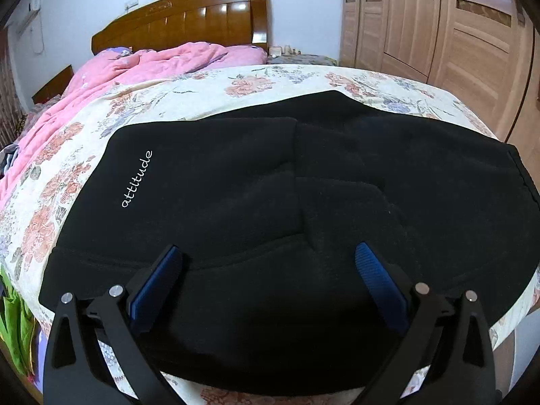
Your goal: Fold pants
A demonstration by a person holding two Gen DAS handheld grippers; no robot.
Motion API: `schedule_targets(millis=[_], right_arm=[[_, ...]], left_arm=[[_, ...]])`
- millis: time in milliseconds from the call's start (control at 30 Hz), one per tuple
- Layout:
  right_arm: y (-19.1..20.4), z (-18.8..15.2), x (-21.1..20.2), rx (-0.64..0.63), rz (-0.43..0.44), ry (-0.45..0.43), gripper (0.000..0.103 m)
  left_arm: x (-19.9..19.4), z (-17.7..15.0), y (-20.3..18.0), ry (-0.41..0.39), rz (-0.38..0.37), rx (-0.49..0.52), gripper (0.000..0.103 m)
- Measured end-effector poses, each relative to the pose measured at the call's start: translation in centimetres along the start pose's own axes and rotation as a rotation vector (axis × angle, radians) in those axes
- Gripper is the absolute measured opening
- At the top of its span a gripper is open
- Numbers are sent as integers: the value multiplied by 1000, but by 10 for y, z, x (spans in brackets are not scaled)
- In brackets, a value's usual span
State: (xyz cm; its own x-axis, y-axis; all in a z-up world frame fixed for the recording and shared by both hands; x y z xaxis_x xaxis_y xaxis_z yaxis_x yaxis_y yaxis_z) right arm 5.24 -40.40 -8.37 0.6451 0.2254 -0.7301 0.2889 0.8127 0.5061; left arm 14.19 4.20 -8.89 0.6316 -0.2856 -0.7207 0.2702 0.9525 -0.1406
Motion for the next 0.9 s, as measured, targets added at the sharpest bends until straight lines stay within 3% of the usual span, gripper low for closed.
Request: schedule_targets(millis=[33, 100, 167, 267, 500, 633, 667, 700, 733, 833, 900], right_arm=[[2, 1, 1, -4, -2, 2, 95], [6, 0, -11, 1, 38, -23, 76], [9, 5, -20, 12, 103, -45, 73], [-1, 3, -1, 23, 43, 42, 75], [14, -5, 5, -117, -7, 73, 77], [11, 1, 9, -67, 50, 48, 77], [8, 3, 10, -52, 49, 38, 73], [6, 5, 10, -51, 9, 24, 54], [5, 5, 7, -60, -17, -2, 46], [11, 6, -4, -76, 13, -71, 38], [19, 6, -11, -103, 6, -118, 37]], left_arm=[[0, 0, 0, -1, 0, 2, 102], [0, -1, -1, -2, 1, 4, 102], [0, 0, 0, -4, 1, 4, 102], [0, 0, 0, -11, 4, 3, 102], [2, 1, -1, -15, 2, 1, 102], [2, 0, -2, -10, 2, 1, 102], [1, 1, -3, -6, 3, 0, 102], [-1, 2, -3, -1, 6, -6, 102], [-9, 6, -6, -5, 11, -12, 100], [-31, 22, -28, -65, -1, 61, 99], [-29, 30, -46, -59, -11, 116, 100]])
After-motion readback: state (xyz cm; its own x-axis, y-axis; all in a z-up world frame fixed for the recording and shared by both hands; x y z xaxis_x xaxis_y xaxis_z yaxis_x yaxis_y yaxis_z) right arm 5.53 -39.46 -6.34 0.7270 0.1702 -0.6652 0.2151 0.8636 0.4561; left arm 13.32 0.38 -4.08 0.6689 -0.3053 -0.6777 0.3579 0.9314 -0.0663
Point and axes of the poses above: each gripper's, at about its wrist camera, not at the fingertips, and x roughly the way its jaws point, y to its left, z to its top, the point moved 6 cm from there along x, roughly the way its jaws point, and after that the axes turned 13 degrees about -z, right-handed, at the moved point
